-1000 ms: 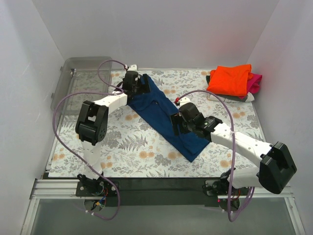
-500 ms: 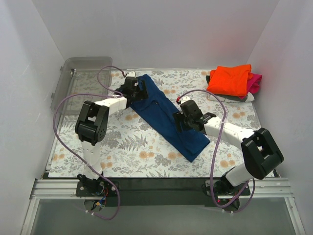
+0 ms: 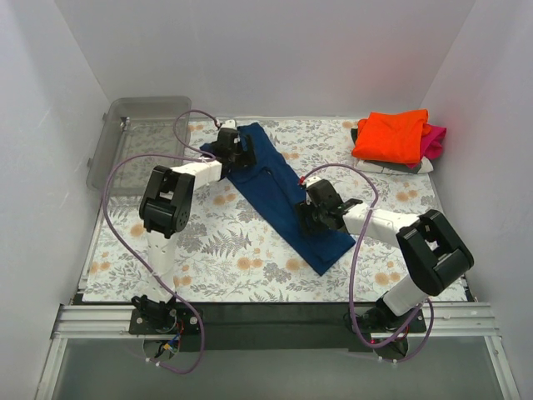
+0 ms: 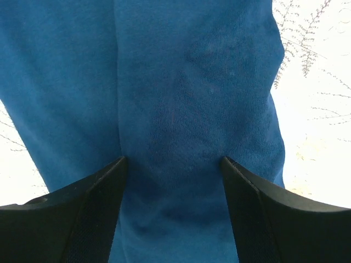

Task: Fold and stack the t-shirts
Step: Fold the tshirt

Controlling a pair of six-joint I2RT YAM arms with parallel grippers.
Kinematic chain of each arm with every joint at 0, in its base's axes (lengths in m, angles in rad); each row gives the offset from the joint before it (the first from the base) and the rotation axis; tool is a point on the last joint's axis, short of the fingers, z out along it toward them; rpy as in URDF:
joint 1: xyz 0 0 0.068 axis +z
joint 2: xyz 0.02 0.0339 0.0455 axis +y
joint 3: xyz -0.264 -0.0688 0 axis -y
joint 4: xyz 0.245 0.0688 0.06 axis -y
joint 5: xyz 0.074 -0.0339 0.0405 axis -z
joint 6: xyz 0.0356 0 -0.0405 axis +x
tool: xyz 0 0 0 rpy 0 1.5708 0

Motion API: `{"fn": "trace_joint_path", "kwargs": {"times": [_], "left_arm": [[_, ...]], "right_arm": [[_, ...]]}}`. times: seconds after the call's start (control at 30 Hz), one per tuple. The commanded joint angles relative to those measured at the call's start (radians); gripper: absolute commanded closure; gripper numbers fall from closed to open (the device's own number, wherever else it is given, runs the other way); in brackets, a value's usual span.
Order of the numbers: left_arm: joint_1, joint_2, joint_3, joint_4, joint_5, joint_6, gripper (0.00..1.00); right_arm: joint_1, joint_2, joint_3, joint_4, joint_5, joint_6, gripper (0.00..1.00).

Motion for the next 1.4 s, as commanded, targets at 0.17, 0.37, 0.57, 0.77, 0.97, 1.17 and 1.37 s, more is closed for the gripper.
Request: {"fn": "trace_joint_path", "kwargs": {"times": [0.17, 0.37, 0.57, 0.77, 0.97, 1.17, 1.37], "left_arm": [[-0.002, 0.139, 0.149, -0.025, 0.111, -0.002, 0.21], [-0.045, 0.237, 0.292, -0.043, 0.171, 0.029, 0.21], [-0.077, 0.308, 0.406, -0.068, 0.214, 0.022, 0.21], [-0.097, 0.335, 0.47, -0.06, 0.237, 0.035, 0.21], [-0.097, 0.368, 0.536, -0.066, 0.249, 0.058, 0.21], [-0.097, 0.294, 0.496, -0.046, 0.232, 0.076, 0.21], [-0.112, 0.126, 0.489, -0.039, 0.252, 0.113, 0.21]], "right_arm": [[0.012, -0.001, -0.095, 0.004, -0.284, 0.131, 0.41], [0.09, -0.066, -0.1, -0.014, -0.292, 0.212, 0.41], [0.156, -0.1, -0.082, -0.019, -0.283, 0.255, 0.41], [0.177, -0.075, -0.06, -0.019, -0.275, 0.257, 0.41], [0.193, -0.081, -0.052, -0.02, -0.238, 0.257, 0.41], [0.193, -0.149, -0.052, -0.026, -0.203, 0.237, 0.39], [0.193, -0.225, 0.013, -0.095, -0.122, 0.158, 0.35]]}}
